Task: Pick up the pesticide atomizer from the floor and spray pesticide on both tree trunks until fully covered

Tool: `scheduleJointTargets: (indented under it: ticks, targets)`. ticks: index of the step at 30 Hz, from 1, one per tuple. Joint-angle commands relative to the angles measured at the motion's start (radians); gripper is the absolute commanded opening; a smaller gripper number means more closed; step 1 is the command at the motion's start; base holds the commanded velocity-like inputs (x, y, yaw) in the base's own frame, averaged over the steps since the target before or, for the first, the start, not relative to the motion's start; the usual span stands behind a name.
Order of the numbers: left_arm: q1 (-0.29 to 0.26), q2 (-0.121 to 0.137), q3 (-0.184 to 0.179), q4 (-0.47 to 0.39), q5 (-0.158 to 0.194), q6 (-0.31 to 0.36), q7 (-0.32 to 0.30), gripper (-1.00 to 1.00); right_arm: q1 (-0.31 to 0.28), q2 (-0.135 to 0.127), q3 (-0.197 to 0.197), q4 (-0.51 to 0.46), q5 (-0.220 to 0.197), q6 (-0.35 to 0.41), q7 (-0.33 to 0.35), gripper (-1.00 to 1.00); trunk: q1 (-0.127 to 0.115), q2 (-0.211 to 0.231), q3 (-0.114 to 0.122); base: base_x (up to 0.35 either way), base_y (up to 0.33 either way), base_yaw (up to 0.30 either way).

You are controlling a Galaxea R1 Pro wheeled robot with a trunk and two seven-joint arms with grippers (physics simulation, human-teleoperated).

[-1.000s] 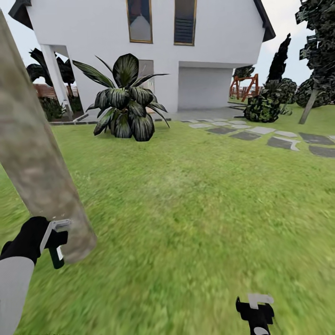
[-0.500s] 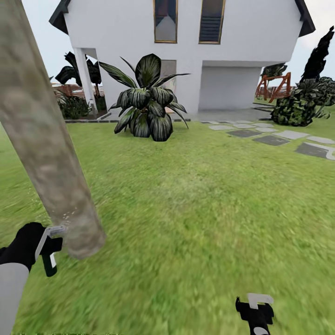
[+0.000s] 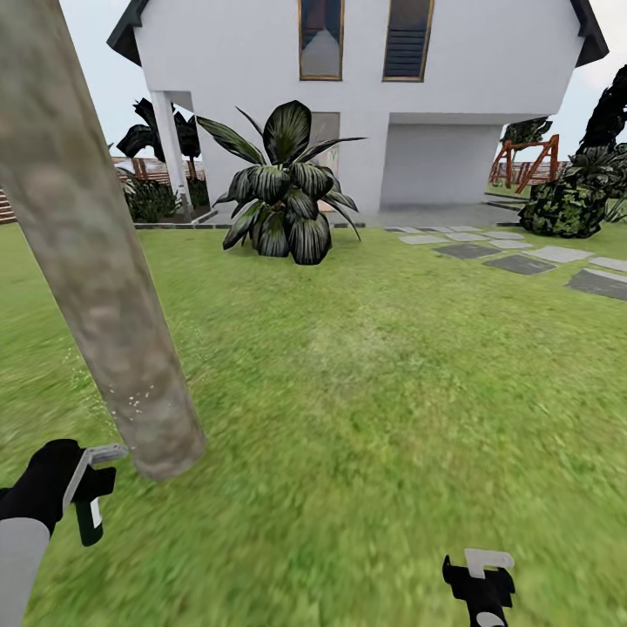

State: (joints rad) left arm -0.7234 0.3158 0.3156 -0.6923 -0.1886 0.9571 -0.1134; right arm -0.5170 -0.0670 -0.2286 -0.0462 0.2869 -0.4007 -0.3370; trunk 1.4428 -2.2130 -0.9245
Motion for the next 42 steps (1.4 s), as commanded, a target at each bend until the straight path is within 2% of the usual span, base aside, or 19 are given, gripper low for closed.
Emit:
scheduleJointTargets:
  ticks: [1,4,6,10,25,42]
  targets:
    - [0.0,0.0,-0.001,0.004,-0.002,-0.001,0.0,-1.0,0.0,0.0,0.0,0.0,0.0,0.0,0.0,1.0,0.0,0.0,0.0,0.0,0.0,0.0]
    - [0.002,0.0,-0.001,0.016,-0.005,-0.044,0.001,-1.0,0.0,0.0,0.0,0.0,0.0,0.0,0.0,1.0,0.0,0.0,0.0,0.0,0.0,0.0]
    - [0.002,0.001,-0.001,0.065,-0.004,-0.123,0.001,-1.0,0.0,0.0,0.0,-0.001,0.0,0.0,0.0,1.0,0.0,0.0,0.0,0.13,-0.003,0.0]
    - [0.002,0.002,0.003,0.084,-0.002,-0.151,0.005,-1.0,0.0,0.001,0.0,-0.001,0.0,0.0,0.0,1.0,0.0,0.0,0.0,0.245,-0.098,0.007]
    - [0.002,-0.001,0.007,0.085,0.002,-0.152,-0.003,-1.0,0.0,0.001,0.0,-0.001,0.0,0.0,0.0,1.0,0.0,0.0,0.0,0.057,-0.256,0.241]
    - [0.002,-0.002,0.008,0.085,0.003,-0.152,-0.003,-1.0,0.0,0.001,0.0,-0.001,0.0,0.0,0.0,1.0,0.0,0.0,0.0,0.141,-0.266,0.011]
